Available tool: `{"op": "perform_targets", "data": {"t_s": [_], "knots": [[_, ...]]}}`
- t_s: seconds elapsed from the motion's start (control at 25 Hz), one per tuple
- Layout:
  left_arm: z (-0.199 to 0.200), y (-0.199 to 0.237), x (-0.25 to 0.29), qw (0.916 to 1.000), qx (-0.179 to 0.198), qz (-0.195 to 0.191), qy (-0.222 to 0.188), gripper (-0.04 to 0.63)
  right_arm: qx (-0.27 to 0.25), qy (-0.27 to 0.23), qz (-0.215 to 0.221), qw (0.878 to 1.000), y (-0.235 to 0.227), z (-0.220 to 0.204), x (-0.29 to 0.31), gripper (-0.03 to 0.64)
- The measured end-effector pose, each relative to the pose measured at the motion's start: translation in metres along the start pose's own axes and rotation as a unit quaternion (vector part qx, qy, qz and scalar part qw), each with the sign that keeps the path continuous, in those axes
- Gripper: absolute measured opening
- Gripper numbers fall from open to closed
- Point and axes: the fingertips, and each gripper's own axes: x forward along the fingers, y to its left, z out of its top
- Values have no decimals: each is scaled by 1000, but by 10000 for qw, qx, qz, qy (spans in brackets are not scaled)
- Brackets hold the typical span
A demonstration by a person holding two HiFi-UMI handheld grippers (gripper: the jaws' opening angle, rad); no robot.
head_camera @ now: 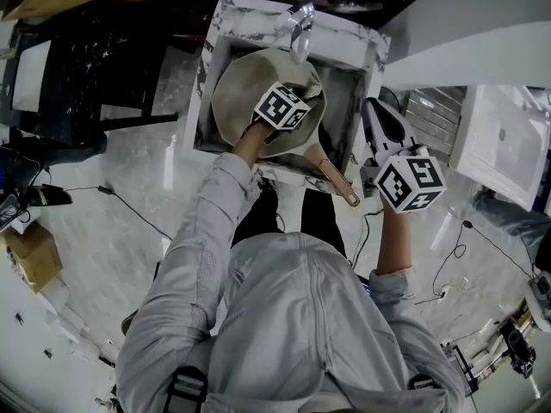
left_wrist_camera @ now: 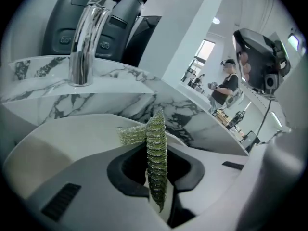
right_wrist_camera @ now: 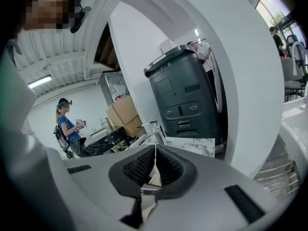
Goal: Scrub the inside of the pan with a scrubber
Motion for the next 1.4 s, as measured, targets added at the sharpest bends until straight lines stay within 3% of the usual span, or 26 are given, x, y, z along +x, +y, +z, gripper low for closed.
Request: {"op": "perform_targets", "data": {"t_s": [0.32,0.52,0.88,1.16,1.4], "knots": [[-21,-47,-17,9932,469,-969,440,71,-33,-75,-88,9999,19,-5,-11,35],[-34,-67,-34,9836,698,-1492,736,71,-13,-150,-149,9998,31,-8,-22,35],[-62,-97,-72,9599,1360,-2090,1282,71,74,-258,-263,9993,54,-20,-30,35],[-80,-103,-96,9445,1497,-2418,1643,71,118,-343,-337,9988,74,-28,-32,35],[-98,-100,-115,9266,1612,-2647,2128,71,127,-344,-375,9986,82,-31,-29,35]]}}
